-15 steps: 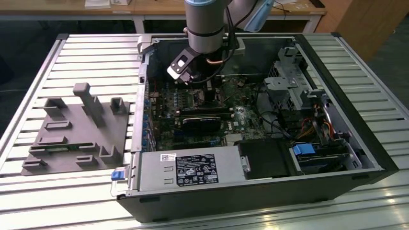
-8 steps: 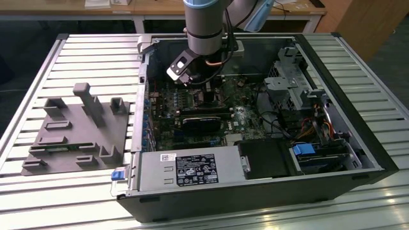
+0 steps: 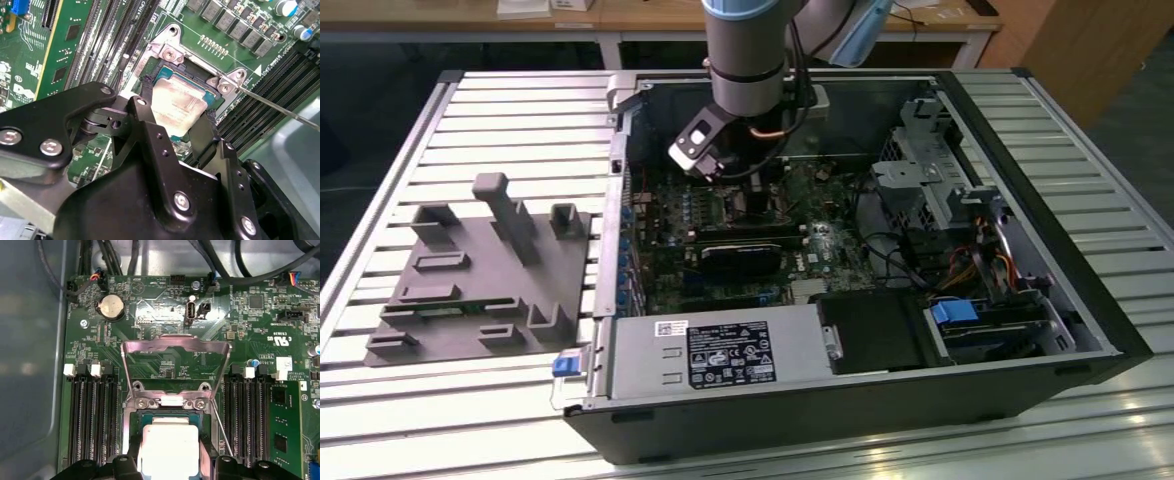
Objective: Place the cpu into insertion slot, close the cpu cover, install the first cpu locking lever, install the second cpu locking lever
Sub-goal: 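Place the cpu into insertion slot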
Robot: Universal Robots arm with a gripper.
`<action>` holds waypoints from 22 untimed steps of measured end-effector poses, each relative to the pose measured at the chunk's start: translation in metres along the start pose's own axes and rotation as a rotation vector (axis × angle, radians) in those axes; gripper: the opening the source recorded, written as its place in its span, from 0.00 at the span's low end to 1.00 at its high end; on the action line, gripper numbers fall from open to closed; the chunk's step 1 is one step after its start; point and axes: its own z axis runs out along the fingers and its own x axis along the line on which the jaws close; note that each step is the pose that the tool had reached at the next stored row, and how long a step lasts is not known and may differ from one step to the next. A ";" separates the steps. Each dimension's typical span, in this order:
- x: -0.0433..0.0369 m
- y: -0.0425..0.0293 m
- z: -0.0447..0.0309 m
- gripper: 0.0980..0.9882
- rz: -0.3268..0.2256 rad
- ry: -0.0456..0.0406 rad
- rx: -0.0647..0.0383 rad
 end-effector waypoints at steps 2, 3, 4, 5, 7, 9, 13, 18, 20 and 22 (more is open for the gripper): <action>0.0000 0.0000 0.0000 0.49 -0.003 0.0003 0.000; 0.0000 0.0000 0.0001 0.49 -0.003 0.0005 0.000; 0.0000 0.0000 0.0001 0.49 -0.003 0.0005 0.000; 0.0000 0.0000 0.0001 0.49 -0.003 0.0006 0.000; 0.0000 0.0000 0.0001 0.49 -0.003 0.0006 0.000; 0.0001 0.0000 0.0002 0.50 -0.003 0.0009 0.000; 0.0000 0.0000 0.0001 0.57 -0.003 0.0006 0.000; 0.0001 0.0004 -0.0042 0.57 -0.003 0.0005 0.000; 0.0002 0.0008 -0.0087 0.57 -0.003 0.0006 0.000; 0.0003 0.0011 -0.0124 0.57 -0.003 0.0006 0.000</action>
